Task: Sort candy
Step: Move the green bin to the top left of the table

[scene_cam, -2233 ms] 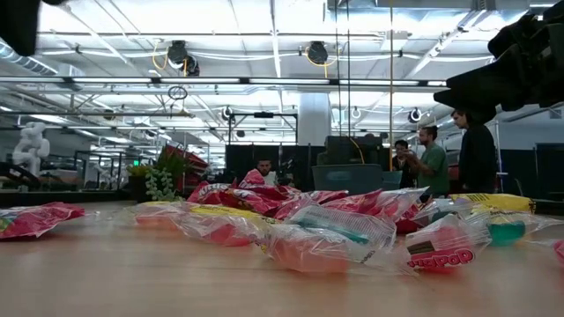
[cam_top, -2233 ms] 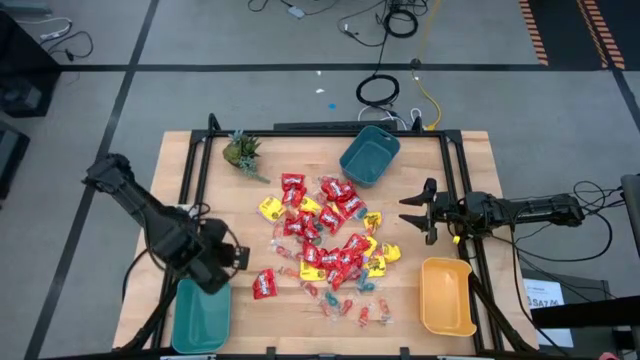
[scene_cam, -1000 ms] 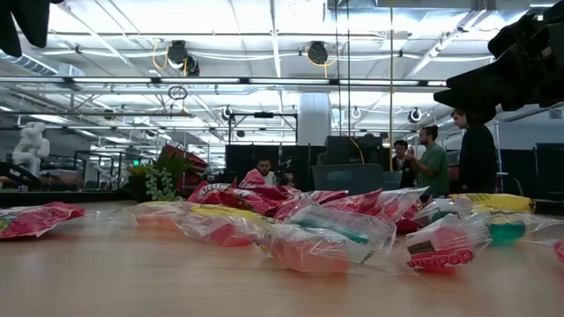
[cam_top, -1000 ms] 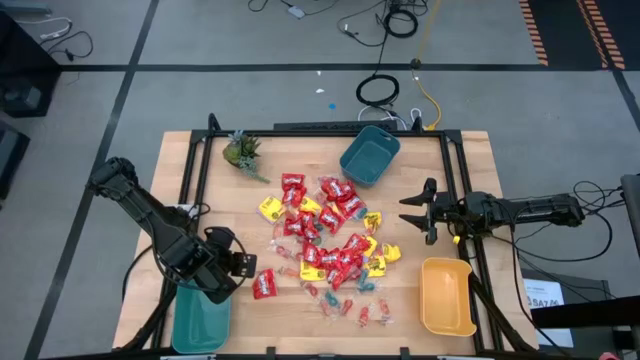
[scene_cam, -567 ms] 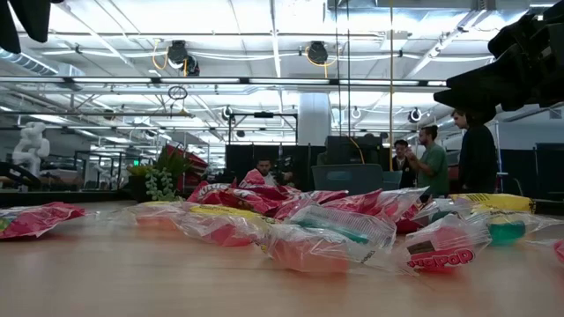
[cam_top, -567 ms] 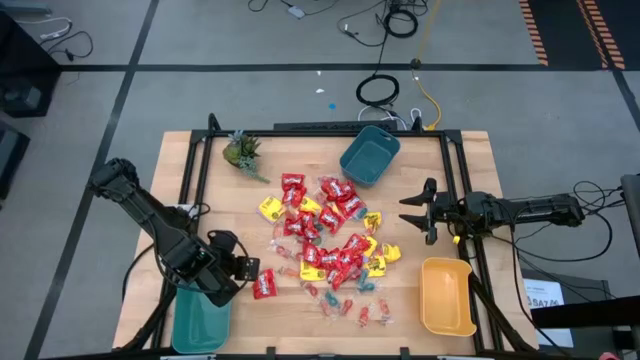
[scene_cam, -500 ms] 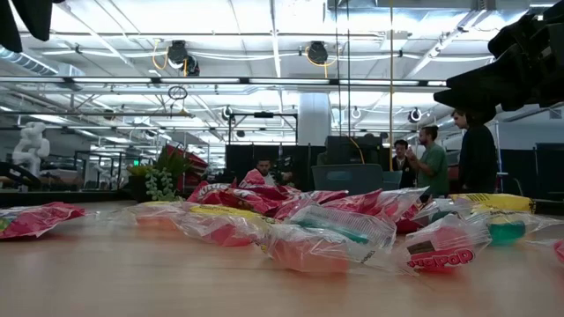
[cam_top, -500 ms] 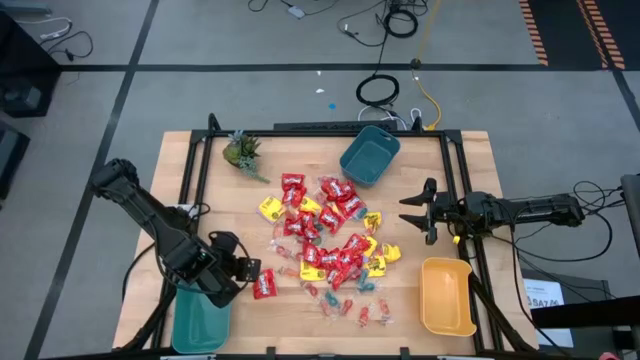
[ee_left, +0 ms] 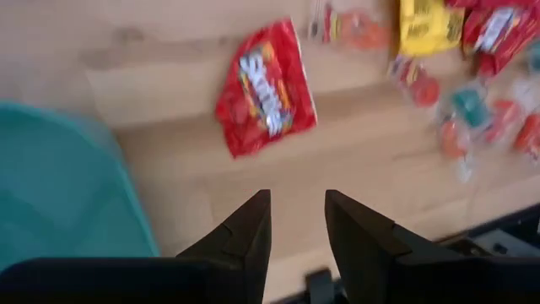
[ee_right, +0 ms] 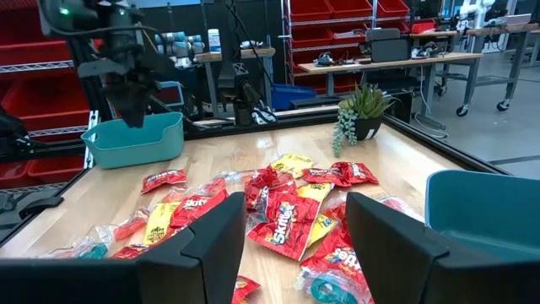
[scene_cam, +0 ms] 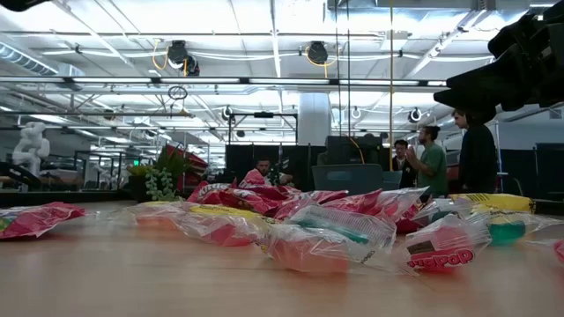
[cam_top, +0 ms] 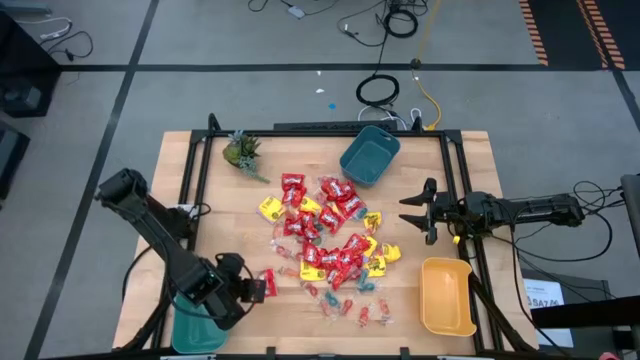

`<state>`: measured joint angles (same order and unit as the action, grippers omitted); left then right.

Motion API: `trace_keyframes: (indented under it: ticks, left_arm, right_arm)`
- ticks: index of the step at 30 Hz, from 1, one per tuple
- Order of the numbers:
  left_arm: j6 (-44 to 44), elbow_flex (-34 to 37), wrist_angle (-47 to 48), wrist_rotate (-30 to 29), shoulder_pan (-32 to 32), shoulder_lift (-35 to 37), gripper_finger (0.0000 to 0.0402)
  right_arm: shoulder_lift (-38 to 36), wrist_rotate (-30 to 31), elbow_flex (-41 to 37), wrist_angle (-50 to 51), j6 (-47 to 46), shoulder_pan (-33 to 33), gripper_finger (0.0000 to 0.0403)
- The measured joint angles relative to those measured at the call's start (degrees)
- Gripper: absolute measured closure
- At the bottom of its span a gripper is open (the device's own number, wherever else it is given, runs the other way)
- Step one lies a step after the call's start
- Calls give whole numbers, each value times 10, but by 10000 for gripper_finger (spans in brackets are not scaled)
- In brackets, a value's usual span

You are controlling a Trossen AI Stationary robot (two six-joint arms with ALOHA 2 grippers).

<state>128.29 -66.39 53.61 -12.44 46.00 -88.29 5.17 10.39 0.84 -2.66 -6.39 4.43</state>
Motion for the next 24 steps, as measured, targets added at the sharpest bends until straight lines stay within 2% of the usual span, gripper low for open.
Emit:
trace_keyframes:
  ticks: [5,10,13,24]
  left_arm:
    - [4,0,-23,9,7,-10,278]
    - [14,0,-22,60,17,-10,278]
    - [15,0,-19,66,25,-10,278]
    - [17,0,52,99,31,-20,278]
  right_arm:
    - [0,0,0,0,0,0,206]
    - [0,0,0,0,0,0,206]
    - [0,0,0,0,0,0,206]
    - [0,0,0,0,0,0,206]
